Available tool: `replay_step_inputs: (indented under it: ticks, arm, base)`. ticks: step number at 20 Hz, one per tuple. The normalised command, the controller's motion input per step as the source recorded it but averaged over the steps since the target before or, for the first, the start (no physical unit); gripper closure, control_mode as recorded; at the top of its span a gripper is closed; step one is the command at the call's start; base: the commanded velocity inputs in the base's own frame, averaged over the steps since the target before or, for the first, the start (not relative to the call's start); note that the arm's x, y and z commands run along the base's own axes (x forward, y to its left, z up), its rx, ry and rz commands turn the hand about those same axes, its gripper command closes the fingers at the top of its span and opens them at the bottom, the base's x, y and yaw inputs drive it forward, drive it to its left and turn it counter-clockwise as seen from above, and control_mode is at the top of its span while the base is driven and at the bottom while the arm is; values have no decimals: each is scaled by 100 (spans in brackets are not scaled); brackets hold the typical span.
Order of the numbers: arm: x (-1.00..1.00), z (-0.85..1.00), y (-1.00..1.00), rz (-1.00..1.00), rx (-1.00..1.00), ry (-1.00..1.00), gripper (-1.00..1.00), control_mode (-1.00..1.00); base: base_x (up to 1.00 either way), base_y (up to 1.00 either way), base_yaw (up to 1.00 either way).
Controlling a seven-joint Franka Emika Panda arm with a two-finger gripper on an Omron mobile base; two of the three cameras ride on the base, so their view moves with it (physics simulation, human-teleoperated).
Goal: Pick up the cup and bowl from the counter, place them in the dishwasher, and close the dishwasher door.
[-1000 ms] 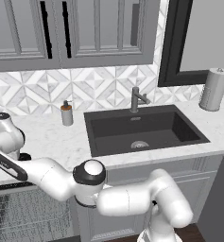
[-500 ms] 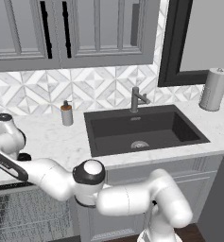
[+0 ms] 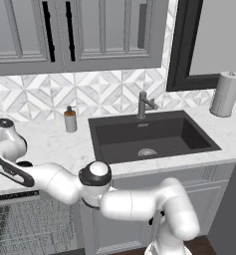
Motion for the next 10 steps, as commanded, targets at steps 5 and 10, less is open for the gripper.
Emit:
replay_step_inputs:
  ticks: [5,10]
  arm:
    - [1,-22,3,0,0,7,-100,-100]
    - [0,-21,0,0,0,4,-100,-100]
  base:
    - [0,0,0]
    - [0,0,0]
